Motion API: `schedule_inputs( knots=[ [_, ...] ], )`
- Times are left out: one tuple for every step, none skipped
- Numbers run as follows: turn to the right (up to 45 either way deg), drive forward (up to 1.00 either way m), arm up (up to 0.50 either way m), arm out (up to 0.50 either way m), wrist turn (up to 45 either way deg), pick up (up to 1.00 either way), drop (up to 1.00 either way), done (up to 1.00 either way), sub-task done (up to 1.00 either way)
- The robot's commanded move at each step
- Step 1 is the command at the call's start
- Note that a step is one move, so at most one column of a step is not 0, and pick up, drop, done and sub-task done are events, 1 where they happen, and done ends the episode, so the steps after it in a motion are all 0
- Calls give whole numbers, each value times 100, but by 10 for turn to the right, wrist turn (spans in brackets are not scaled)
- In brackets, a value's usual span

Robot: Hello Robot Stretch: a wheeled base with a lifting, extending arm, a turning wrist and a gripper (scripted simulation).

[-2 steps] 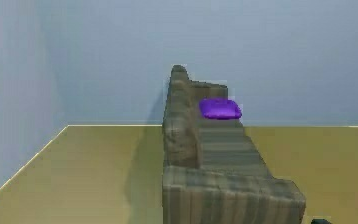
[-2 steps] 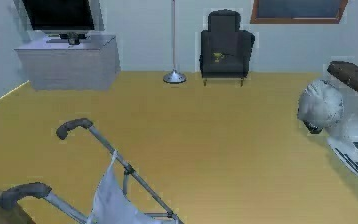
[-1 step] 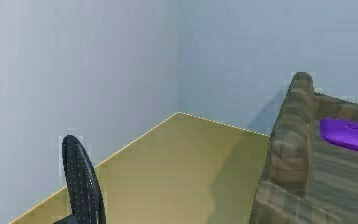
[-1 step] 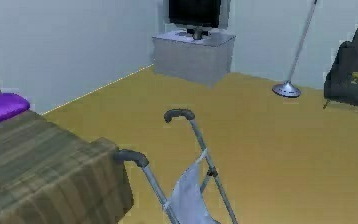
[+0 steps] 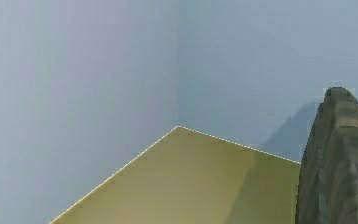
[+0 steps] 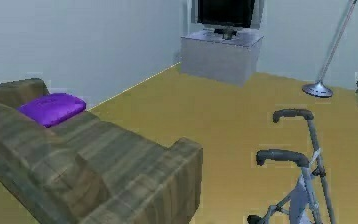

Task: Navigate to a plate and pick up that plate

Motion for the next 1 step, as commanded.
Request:
schedule_inputs(
  knots=[
    [-300,0,0,0,0,0,0,0,0]
  ],
)
